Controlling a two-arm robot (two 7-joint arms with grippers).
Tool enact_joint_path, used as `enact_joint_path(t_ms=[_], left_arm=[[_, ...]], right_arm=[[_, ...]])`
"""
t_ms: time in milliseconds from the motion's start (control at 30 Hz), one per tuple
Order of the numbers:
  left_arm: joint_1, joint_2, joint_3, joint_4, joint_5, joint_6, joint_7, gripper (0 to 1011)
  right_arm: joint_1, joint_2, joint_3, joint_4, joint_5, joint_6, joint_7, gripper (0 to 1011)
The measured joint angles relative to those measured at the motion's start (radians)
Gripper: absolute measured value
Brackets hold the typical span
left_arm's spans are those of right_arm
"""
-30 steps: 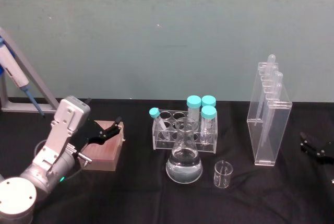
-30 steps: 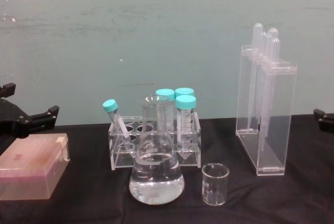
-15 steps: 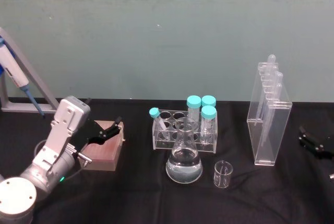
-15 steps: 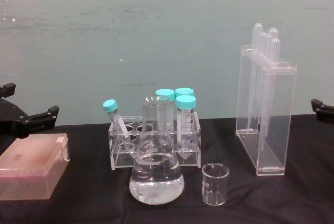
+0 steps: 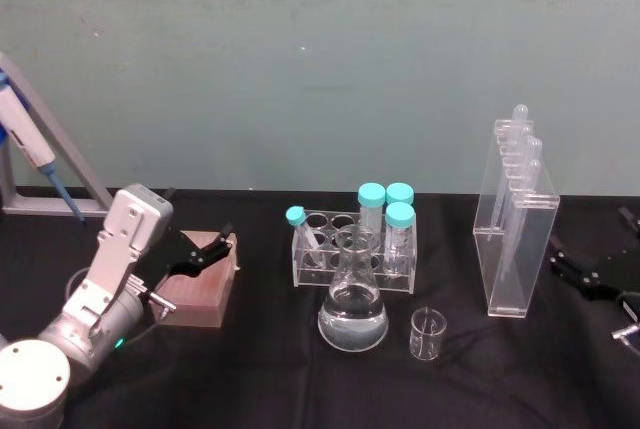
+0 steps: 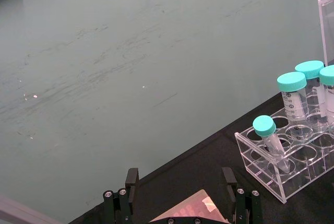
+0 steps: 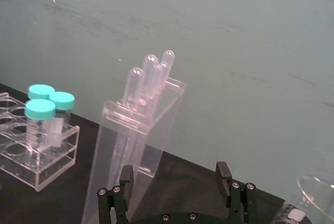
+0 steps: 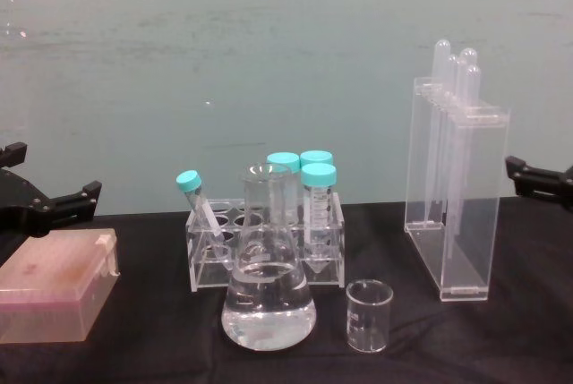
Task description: Place the experimental apparatus aside using one hand.
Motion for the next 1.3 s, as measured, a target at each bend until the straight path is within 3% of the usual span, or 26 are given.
enact_joint_path(t_ms=[600, 1300], left_arm=[[0.000, 0.000, 0.000, 0.000, 0.000, 0.000, 0.000, 1000], [0.000, 0.000, 0.000, 0.000, 0.000, 0.000, 0.000, 1000]], right_arm=[[-0.012, -0.082, 0.008, -0.057, -0.058, 0.033, -0.015, 1000], [0.010, -0.202, 0.025, -0.051, -0.147, 0.084, -0.079, 1000]])
